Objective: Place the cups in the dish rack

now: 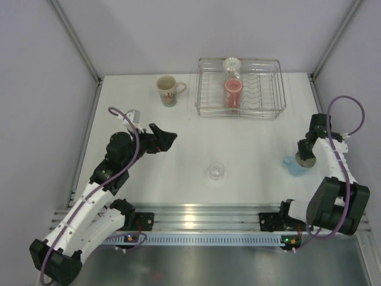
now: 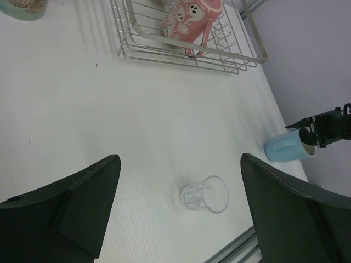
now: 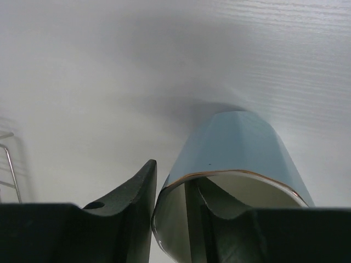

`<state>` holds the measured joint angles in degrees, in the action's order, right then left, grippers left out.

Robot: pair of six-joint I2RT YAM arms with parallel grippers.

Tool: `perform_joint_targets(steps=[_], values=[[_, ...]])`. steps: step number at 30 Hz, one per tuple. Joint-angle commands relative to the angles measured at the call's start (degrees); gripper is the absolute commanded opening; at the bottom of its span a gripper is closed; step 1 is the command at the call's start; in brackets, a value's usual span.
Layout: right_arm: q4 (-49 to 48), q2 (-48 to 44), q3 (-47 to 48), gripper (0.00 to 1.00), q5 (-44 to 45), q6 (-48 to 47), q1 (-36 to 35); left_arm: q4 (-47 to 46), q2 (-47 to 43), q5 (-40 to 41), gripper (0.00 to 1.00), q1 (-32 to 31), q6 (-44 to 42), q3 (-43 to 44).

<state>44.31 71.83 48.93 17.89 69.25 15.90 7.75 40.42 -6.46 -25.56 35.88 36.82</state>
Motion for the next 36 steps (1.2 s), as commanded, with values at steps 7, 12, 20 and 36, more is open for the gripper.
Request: perform_joint_targets(steps=[7,12,20,36], values=[[-5.55,-0.46,-1.38,0.0,-2.68,-5.26,0.53,-3.53,-0.96,-1.62,0.95,-0.19,0.77,-0.08],[-9.06,-6.33,-1.38,0.0,-7.51,-10.71,0.53,-3.62,-1.23,-2.5,0.93,-0.1,1.56,0.01],[-30.56,-24.86,-10.51,0.0,-31.91,-19.69,0.45,-6.6,0.7,-8.04,0.91,-0.19,4.99,0.97],[-63.63,-36.33,-15.88,0.0,-49.53,-6.86,-18.95,-24.35,12.83,-28.6,0.9,-0.28,15.61,4.49]])
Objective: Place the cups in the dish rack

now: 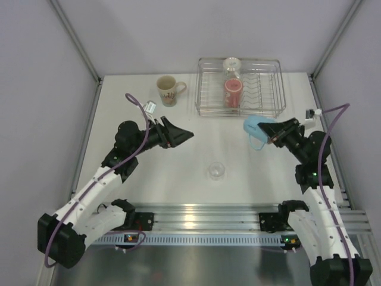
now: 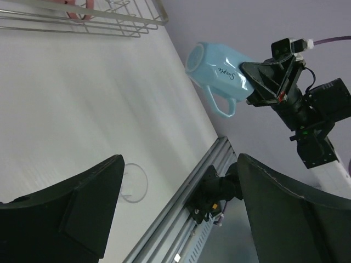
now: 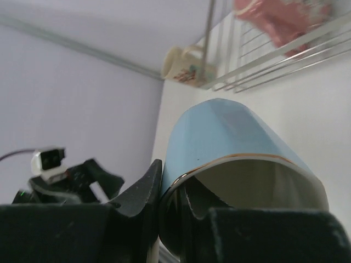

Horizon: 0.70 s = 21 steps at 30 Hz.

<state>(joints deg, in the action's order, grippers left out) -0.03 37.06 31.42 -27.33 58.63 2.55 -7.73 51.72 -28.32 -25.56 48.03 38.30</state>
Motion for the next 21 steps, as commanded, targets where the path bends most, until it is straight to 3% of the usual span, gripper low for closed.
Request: perform_joint_targets(steps=[1,9,21], values=[[-24.52,-1.29,1.11,0.0,-4.13,5.16,-7.28,-10.1,2.76,-8.32,0.89,-0.37,3.91,2.92],[-44.67,2.66,-1.36,0.0,-0.1,10.71,-20.02,-18.11,5.31,-9.92,0.89,-4.76,3.66,4.58],[-61.4,16.64,2.41,0.0,4.57,11.77,-36.64,-26.2,9.27,-10.0,0.85,-9.86,3.38,6.34]])
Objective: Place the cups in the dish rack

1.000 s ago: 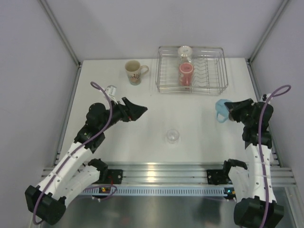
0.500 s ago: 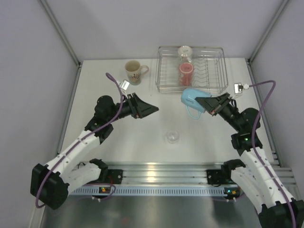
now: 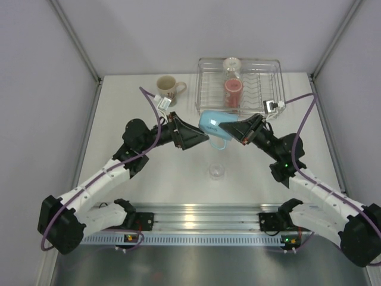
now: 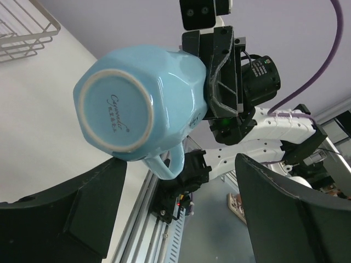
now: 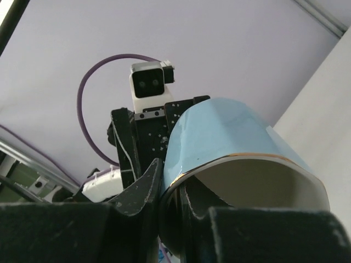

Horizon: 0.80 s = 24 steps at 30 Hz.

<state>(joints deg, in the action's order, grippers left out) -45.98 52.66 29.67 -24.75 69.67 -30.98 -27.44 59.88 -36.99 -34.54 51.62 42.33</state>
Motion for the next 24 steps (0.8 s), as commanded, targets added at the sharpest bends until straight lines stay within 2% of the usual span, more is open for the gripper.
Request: perform_joint_targets(steps=[1,5,13,24], values=[[-16.07,1.73,4.52,0.0,1.99,0.47,-3.82,-6.48,1.29,-1.76,0.85,-1.05,-0.2,2.24],[-16.68,4.63,6.1,0.0,2.78,-0.67,-6.28,-6.48,1.29,-2.12,0.84,-1.75,-0.29,1.71],[-19.5,7.71,8.74,0.0,2.69,0.29,-6.9,-8.31,0.06,-1.5,0.83,-2.46,-0.9,0.13],[-25.04,12.9,7.77,0.0,2.52,1.7,-8.04,-11.84,2.79,-2.38,0.7,-5.09,2.43,0.74]])
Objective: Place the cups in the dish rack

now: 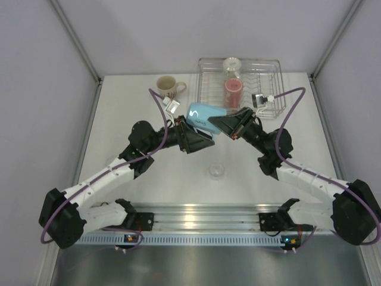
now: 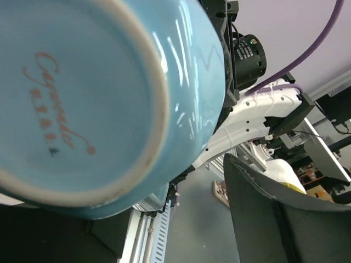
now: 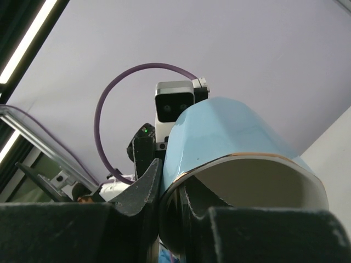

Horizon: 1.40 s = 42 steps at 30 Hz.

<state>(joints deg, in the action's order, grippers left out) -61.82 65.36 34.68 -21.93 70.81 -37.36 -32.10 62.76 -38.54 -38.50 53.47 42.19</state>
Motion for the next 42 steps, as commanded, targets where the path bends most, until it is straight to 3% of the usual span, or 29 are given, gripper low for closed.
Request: perform_joint_targets(steps=[1,13,20,27,30,35,40,42], values=[[-9.19,0.29,2.59,0.0,-0.3,0.56,-1.66,-7.71,-0.01,-0.74,0.67,-1.4,0.93,0.61],[-11.91,1.87,-0.66,0.0,-1.44,1.44,-1.92,-9.47,0.61,2.51,0.34,-1.58,4.09,0.26],[-18.41,3.63,-3.83,0.0,-0.83,4.69,-2.1,-16.65,0.26,6.37,0.45,-1.58,6.55,-2.29],[-20.71,5.3,-4.35,0.0,0.66,6.01,-2.8,-20.46,3.33,6.47,0.38,-1.66,8.49,-1.94],[-21.23,5.91,-4.7,0.0,0.66,6.19,-2.98,-21.34,4.38,7.17,0.29,-1.67,9.63,-1.94],[-21.5,6.18,-5.67,0.01,0.4,6.19,-3.07,-21.34,4.39,8.92,0.0,-1.67,8.84,-1.94],[-19.14,4.52,-5.93,0.16,-0.48,4.78,-2.98,-20.99,4.12,9.98,0.0,-1.67,7.09,-1.85],[-17.73,3.46,-6.29,0.28,-0.48,3.99,-2.72,-19.59,3.86,9.89,0.0,-1.67,6.38,-0.89]])
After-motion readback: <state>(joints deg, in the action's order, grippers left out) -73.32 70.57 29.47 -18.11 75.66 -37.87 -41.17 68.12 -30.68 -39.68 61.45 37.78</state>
